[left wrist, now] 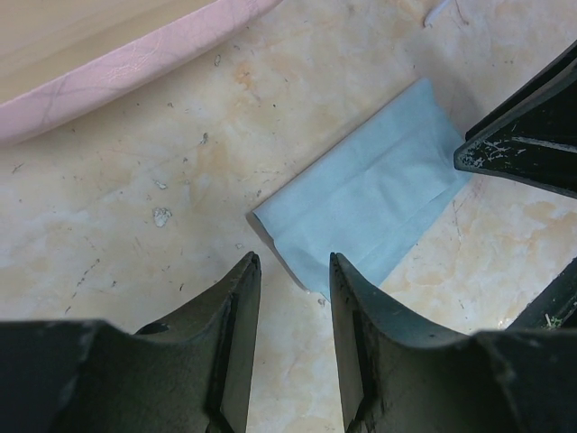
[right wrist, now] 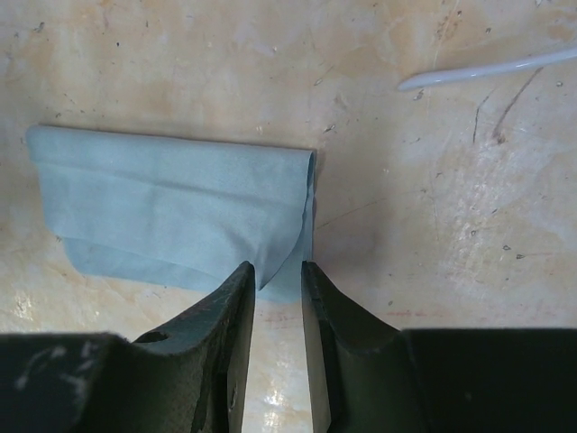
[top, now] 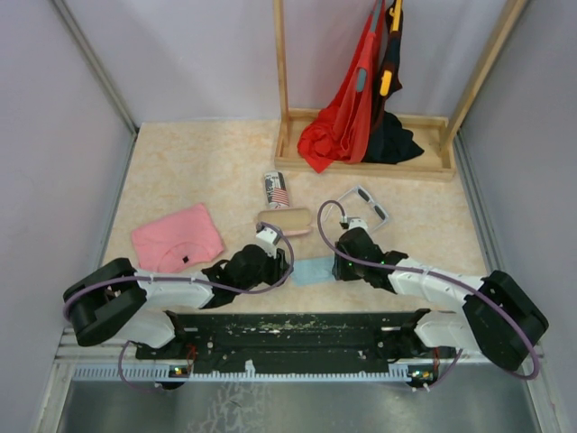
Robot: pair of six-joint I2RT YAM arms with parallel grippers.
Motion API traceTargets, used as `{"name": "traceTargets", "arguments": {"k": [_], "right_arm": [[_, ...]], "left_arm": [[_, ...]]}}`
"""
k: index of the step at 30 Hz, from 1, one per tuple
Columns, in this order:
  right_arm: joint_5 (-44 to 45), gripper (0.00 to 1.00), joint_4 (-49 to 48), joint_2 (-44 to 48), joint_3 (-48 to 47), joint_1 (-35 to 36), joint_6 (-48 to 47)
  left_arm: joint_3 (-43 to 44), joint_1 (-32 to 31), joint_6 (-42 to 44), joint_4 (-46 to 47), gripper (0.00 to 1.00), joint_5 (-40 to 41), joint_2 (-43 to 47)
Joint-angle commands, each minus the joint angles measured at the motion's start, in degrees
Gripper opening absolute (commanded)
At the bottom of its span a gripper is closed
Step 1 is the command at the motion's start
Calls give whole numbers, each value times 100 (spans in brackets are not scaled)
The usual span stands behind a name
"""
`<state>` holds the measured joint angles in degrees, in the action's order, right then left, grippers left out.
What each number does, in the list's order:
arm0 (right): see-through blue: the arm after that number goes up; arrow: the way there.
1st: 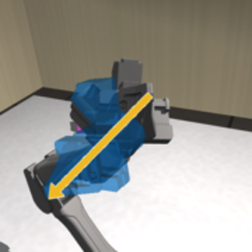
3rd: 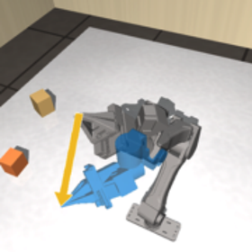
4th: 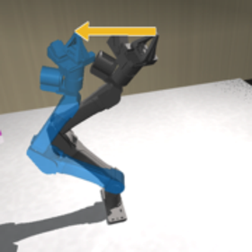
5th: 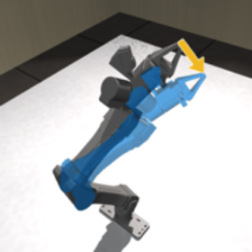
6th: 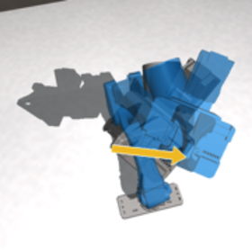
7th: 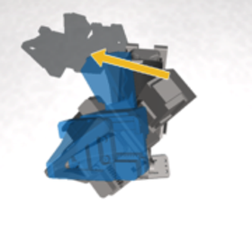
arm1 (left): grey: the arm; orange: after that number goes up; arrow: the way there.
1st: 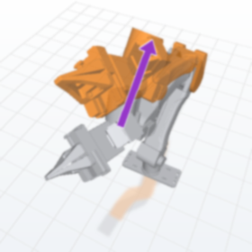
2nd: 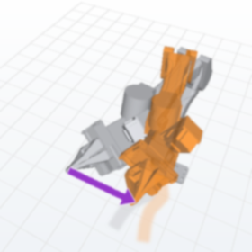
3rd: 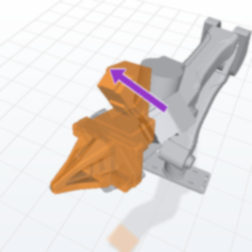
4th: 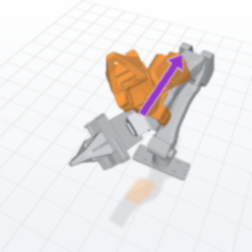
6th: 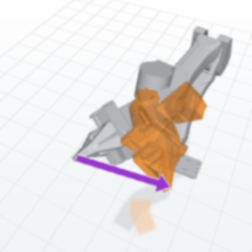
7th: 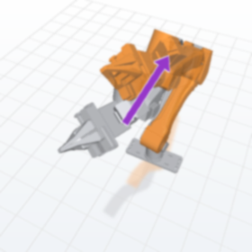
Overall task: Organize the sunglasses
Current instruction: Fold the glasses cleaning cloth at the center of the board.
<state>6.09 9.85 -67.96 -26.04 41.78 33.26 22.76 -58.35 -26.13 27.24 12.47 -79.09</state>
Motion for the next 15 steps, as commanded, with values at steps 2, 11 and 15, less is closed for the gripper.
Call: {"name": "traceTargets", "arguments": {"k": [2, 11, 15], "right_arm": [[-94, 27, -207, -67, -290, 14, 89], [-51, 27, -298, -196, -311, 12, 84], [-53, 26, -334, -250, -329, 14, 69]], "left_arm": [[73, -1, 11, 9, 42, 80, 12], [30, -1, 20, 9, 42, 86, 73], [17, -1, 13, 9, 42, 86, 93]]}}
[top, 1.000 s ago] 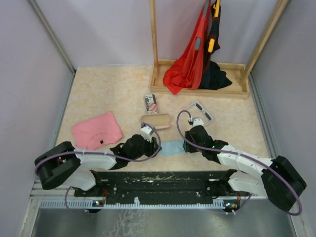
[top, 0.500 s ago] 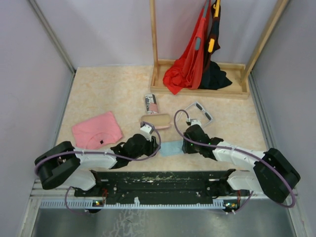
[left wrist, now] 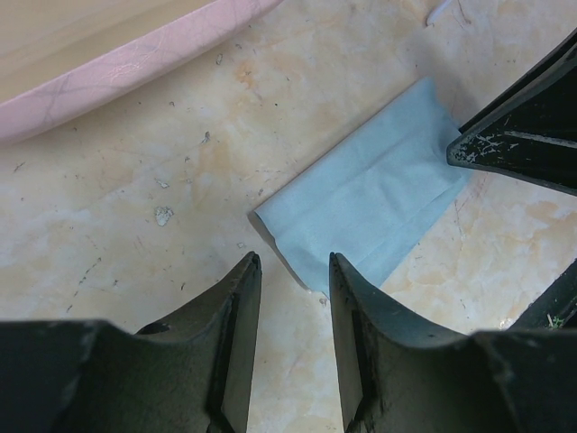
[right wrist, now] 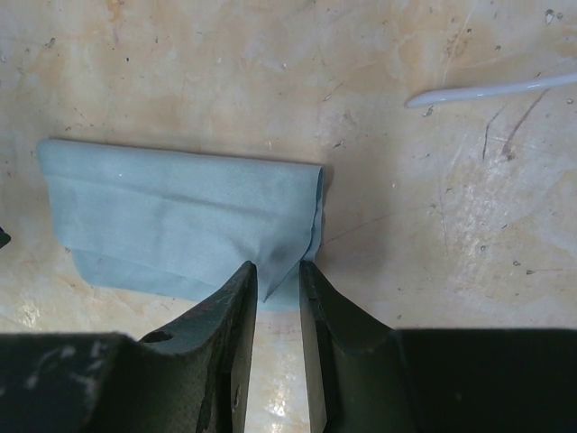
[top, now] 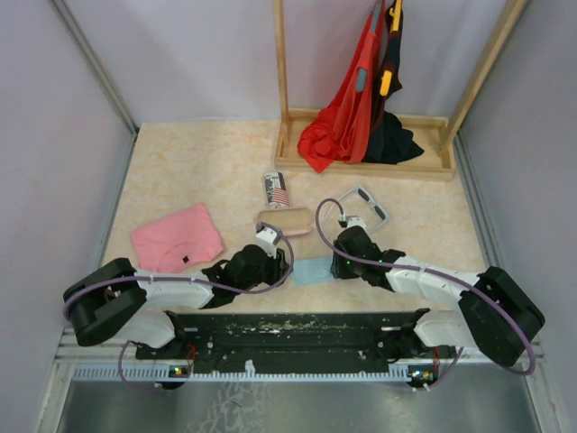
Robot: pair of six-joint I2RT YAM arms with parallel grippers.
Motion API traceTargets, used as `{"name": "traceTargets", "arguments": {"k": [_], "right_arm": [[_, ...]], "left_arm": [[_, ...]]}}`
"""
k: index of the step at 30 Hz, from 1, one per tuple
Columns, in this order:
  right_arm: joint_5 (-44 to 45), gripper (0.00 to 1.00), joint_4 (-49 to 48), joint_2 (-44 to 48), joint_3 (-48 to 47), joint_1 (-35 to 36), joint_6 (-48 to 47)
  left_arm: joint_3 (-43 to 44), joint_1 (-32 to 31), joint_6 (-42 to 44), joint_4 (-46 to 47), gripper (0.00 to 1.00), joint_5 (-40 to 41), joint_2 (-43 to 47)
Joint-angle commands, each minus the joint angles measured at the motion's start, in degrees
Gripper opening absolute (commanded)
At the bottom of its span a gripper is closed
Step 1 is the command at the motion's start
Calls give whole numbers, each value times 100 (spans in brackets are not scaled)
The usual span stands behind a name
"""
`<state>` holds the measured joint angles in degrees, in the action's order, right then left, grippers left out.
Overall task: Organize the sunglasses
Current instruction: Fold the glasses cleaning cloth at the center of the board.
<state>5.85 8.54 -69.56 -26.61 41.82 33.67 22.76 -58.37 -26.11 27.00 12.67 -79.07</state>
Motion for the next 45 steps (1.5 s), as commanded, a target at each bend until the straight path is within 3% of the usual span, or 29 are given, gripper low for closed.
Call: {"name": "traceTargets", "arguments": {"k": [1, 6, 13, 24, 29, 36, 45], "right_arm": [[-18, 26, -195, -105, -279, 10, 21], [14, 21, -144, -185, -307, 19, -13], [113, 6, -8, -91, -363, 63, -43], [197, 2, 205, 98, -434, 77, -87], [248, 2, 256, 143, -456, 80, -98], [215, 12, 246, 73, -471, 81, -132], [188, 11, 225, 39, -460, 88, -145]], "left_arm": [[11, 1, 8, 29, 42, 73, 89], [11, 1, 22, 24, 42, 69, 93], [33, 0, 14, 42, 42, 39, 34], [38, 1, 26, 24, 42, 19, 23], [52, 1, 31, -9, 42, 34, 39], [84, 1, 48, -20, 42, 30, 10], [103, 1, 66, -29, 42, 16, 1]]}}
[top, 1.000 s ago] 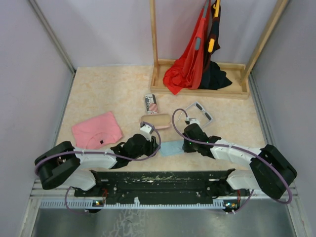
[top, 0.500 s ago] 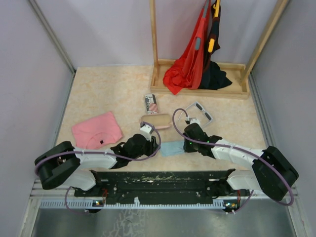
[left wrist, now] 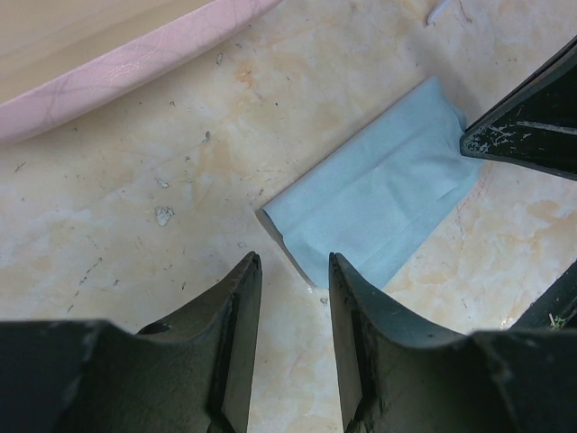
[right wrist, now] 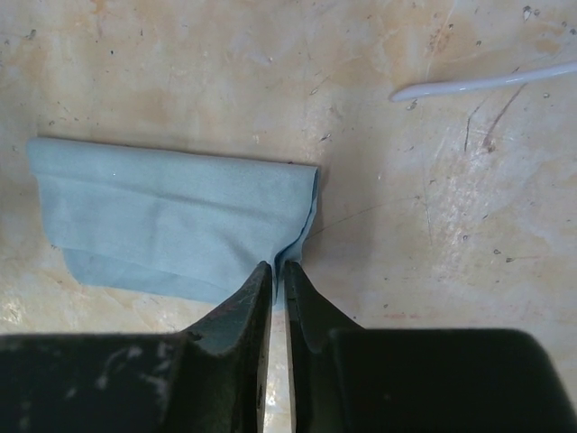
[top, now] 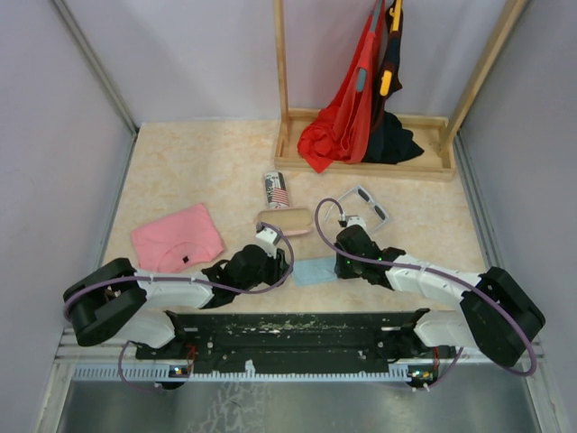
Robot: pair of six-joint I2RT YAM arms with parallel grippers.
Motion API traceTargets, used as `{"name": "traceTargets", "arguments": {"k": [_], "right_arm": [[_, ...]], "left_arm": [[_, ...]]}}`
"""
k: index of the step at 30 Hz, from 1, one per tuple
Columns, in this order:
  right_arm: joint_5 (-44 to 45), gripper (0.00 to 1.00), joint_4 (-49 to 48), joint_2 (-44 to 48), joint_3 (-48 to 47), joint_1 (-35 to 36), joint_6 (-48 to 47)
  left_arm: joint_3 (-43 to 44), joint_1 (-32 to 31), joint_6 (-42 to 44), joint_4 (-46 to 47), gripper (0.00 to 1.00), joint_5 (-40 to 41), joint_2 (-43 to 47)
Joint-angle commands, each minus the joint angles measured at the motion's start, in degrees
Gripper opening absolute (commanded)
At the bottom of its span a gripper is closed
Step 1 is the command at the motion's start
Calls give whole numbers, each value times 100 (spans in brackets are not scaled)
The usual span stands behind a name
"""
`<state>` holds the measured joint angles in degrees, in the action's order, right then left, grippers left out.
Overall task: Organize the sunglasses
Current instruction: Fold the glasses cleaning cloth at the center of the board.
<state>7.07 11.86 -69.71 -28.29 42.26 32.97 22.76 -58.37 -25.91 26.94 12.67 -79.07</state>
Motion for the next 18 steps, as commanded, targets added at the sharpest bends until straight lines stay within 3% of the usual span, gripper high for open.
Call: {"name": "traceTargets", "arguments": {"k": [1, 5, 18], "right_arm": [[63, 8, -105, 50, -297, 40, -79], [99, 0, -56, 54, -317, 52, -89], [330, 0, 252, 198, -369, 54, -127]], "left_arm": [[94, 1, 41, -22, 42, 10, -3], [104, 1, 40, -30, 42, 15, -3], [109, 1, 49, -57, 42, 25, -10]]}}
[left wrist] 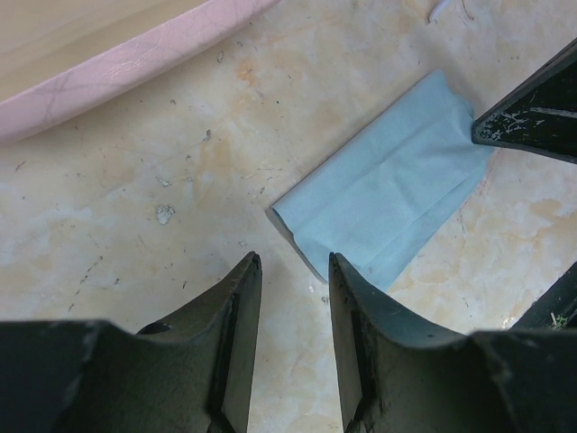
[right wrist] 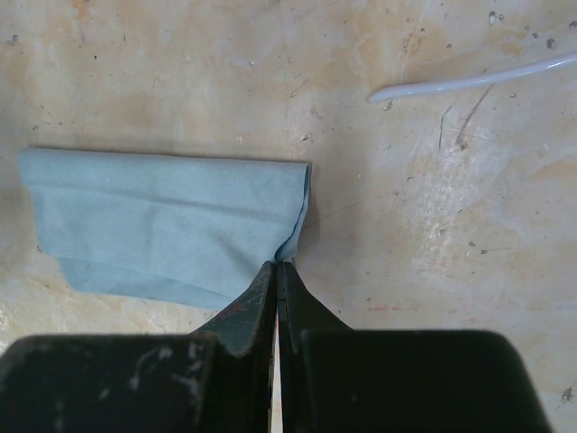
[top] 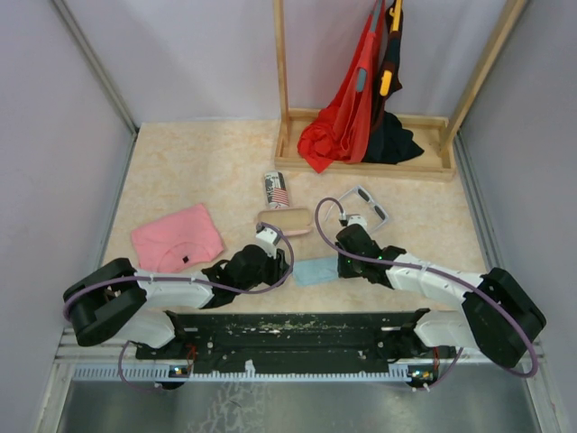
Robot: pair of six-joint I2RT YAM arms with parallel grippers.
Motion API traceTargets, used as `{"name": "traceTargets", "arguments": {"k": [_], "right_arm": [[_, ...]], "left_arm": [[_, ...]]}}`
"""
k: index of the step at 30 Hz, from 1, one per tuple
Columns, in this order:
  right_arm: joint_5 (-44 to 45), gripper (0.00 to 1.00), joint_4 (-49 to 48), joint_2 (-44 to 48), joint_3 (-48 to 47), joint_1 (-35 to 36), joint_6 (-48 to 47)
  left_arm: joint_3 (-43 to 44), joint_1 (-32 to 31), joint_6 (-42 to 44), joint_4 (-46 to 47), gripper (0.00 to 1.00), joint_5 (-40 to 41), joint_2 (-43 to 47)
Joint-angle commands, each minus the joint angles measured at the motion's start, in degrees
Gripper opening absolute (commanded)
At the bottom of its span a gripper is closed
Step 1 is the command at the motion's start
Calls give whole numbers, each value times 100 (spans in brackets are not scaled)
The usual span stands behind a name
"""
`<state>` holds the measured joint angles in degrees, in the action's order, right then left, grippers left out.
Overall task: Organize the sunglasses
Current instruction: Fold the glasses cleaning cloth at the center of the board.
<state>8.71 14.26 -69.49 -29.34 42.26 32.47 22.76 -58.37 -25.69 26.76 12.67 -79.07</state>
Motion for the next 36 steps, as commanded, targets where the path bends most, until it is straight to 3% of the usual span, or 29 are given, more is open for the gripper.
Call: {"name": "traceTargets", "arguments": {"k": [1, 18, 26, 36], "right_arm": [[169, 0, 22, 179, -263, 59, -79], [25, 13, -91, 105, -232, 59, -82], [51, 0, -39, 59, -230, 56, -76], [330, 0, 176, 100, -309, 54, -130]], "left_arm": [[107, 1, 26, -40, 42, 18, -12], [109, 5, 26, -66, 42, 17, -12], [113, 1, 34, -64, 42, 8, -30], [122, 1, 46, -74, 42, 19, -11]]}}
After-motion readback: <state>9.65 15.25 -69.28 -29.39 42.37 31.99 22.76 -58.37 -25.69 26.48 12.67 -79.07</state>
